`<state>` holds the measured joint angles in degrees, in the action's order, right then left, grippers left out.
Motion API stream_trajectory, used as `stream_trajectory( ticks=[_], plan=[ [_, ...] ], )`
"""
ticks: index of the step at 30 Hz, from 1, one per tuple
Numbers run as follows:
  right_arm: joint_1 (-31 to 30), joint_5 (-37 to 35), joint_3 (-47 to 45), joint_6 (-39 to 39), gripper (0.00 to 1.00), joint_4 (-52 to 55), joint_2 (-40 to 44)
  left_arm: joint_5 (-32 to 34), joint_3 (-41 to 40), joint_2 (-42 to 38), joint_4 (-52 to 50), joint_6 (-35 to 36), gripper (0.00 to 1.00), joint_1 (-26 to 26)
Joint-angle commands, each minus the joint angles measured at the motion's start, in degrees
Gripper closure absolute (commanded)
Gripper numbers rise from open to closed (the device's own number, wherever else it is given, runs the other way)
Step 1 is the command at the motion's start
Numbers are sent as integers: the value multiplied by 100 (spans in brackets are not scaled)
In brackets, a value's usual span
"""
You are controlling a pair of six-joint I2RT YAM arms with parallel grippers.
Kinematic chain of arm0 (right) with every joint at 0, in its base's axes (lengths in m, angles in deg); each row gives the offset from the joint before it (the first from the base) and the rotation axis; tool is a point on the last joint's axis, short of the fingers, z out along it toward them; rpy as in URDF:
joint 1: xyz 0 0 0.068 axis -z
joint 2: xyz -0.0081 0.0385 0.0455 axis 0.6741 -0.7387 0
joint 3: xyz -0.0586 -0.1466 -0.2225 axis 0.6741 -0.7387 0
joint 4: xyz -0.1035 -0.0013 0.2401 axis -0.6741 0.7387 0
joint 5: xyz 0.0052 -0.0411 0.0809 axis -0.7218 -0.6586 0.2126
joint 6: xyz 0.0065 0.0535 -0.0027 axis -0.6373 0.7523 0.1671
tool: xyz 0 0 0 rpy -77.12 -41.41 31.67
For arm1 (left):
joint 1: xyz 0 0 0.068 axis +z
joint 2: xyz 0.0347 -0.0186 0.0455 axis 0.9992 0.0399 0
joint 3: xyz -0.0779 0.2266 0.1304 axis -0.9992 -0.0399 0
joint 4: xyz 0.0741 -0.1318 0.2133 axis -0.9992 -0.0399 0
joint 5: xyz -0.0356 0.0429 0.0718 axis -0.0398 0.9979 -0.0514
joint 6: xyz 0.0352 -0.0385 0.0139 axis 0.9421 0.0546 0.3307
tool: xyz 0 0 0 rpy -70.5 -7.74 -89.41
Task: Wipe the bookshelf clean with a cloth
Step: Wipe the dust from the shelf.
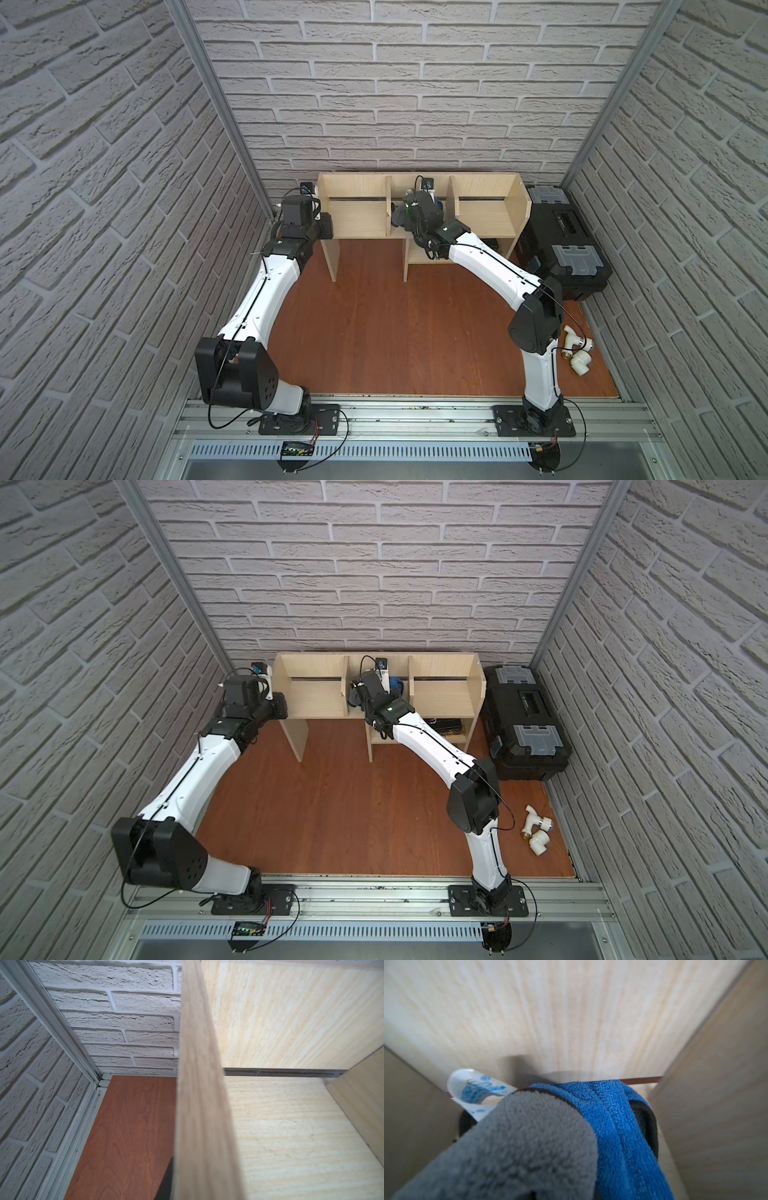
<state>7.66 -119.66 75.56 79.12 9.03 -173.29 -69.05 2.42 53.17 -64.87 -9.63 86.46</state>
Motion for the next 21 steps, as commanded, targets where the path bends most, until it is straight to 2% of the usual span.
stream_trajectory(
  ticks=[1,4,7,10,14,18,21],
  plan=[
    [36,-717,-349,-91,97,59,502,-651,-126,-225,-117,-717,100,31],
    [22,-129,-455,-7,97,110,521,-693,-129,-186,-113,-749,100,68],
    [-3,1413,-449,-101,97,-165,424,-696,-145,-173,-85,-745,100,79],
    [-87,2212,-431,-48,97,-327,373,-682,-160,-153,-72,-732,100,81],
    [-149,1979,-710,83,97,-380,725,-746,-176,-127,-41,-715,100,79],
    [-187,1959,-1555,-1,97,-948,1778,-1059,-180,-209,62,-807,99,77],
    [-317,1867,-2129,-194,97,-1166,2630,-1093,-301,-419,197,-936,73,81]
  ],
)
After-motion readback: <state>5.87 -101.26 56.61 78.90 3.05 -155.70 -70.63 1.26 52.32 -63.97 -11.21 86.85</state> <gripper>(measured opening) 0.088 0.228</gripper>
